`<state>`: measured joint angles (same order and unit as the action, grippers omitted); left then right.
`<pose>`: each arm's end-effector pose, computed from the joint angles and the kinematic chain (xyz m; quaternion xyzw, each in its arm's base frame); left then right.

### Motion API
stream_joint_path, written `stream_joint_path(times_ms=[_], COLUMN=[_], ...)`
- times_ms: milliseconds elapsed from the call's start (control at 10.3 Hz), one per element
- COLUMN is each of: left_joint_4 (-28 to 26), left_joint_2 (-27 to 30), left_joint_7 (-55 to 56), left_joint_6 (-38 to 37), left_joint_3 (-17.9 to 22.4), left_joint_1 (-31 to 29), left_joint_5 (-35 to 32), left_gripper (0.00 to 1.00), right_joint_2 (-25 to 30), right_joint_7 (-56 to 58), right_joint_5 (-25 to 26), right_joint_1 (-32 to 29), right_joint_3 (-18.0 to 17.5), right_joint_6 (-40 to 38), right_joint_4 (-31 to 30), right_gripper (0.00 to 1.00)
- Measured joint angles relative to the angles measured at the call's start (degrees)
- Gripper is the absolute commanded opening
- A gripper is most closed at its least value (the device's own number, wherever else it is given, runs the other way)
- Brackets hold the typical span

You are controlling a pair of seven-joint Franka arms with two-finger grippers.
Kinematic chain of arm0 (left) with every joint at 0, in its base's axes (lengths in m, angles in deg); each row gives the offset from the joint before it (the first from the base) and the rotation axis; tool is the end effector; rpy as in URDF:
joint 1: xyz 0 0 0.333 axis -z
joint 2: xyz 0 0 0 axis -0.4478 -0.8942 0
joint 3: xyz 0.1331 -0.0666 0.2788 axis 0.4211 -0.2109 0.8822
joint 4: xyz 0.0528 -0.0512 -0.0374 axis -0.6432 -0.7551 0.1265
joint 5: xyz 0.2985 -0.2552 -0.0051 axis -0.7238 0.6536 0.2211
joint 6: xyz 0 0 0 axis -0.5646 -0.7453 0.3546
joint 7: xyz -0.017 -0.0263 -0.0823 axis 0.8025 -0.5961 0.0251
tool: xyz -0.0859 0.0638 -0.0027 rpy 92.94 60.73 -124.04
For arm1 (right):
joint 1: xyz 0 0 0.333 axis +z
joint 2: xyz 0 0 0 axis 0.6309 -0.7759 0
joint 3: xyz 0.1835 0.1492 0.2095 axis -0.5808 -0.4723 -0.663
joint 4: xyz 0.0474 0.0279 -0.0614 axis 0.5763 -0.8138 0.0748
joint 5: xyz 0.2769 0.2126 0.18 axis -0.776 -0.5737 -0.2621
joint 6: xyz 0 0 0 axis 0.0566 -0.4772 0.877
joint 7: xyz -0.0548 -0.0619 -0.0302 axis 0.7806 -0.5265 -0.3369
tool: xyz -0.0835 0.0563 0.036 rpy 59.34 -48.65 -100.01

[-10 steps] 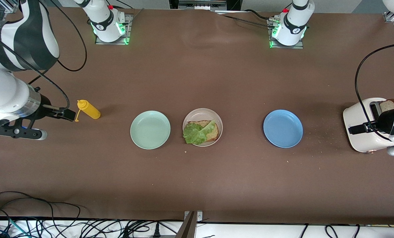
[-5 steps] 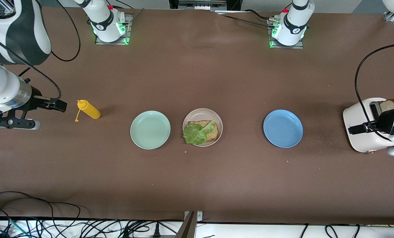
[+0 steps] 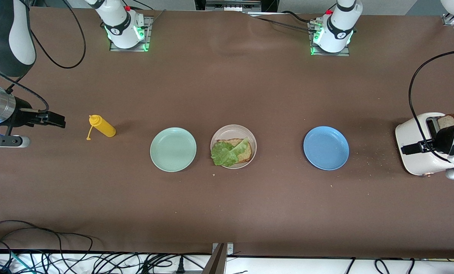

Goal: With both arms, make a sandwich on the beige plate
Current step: 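Move the right gripper back toward the yellow squeeze bottle, then grasp the yellow squeeze bottle with the right gripper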

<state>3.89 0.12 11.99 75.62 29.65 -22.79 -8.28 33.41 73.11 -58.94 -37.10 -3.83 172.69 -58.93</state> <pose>0.6786 0.0762 0.4772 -0.9909 -0.1142 0.0714 0.0052 0.6320 0.0002 0.5138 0.9987 -0.0060 -0.0459 0.0217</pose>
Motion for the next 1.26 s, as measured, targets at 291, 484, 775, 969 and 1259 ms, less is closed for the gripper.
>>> stream_joint_path(times_ms=[291,484,775,969,1259], left_joint_4=[-0.04,-0.05,-0.05,-0.05,-0.06], left_joint_2=[0.0,0.0,0.0,0.0,0.0], left_joint_7=[0.0,0.0,0.0,0.0,0.0], left_joint_6=[-0.01,-0.01,-0.01,-0.01,-0.02], left_joint_3=[0.0,0.0,0.0,0.0,-0.01], left_joint_1=[0.0,0.0,0.0,0.0,0.02], left_joint_5=[0.0,0.0,0.0,0.0,0.0], left_gripper=[1.0,1.0,1.0,1.0,1.0], right_joint_2=[0.0,0.0,-0.01,-0.06,-0.84], right_joint_7=[0.0,0.0,0.0,3.43,22.17], right_joint_5=[-2.54,-2.62,-2.63,-2.74,-9.51], right_joint_1=[0.06,0.06,0.06,0.02,-3.59], right_joint_3=[0.19,0.4,0.61,2.07,5.4], right_joint_6=[0.97,1.0,1.0,1.08,2.14], right_joint_4=[-0.13,-0.13,-0.2,-0.51,-2.67], right_gripper=[1.0,1.0,1.0,1.0,0.99])
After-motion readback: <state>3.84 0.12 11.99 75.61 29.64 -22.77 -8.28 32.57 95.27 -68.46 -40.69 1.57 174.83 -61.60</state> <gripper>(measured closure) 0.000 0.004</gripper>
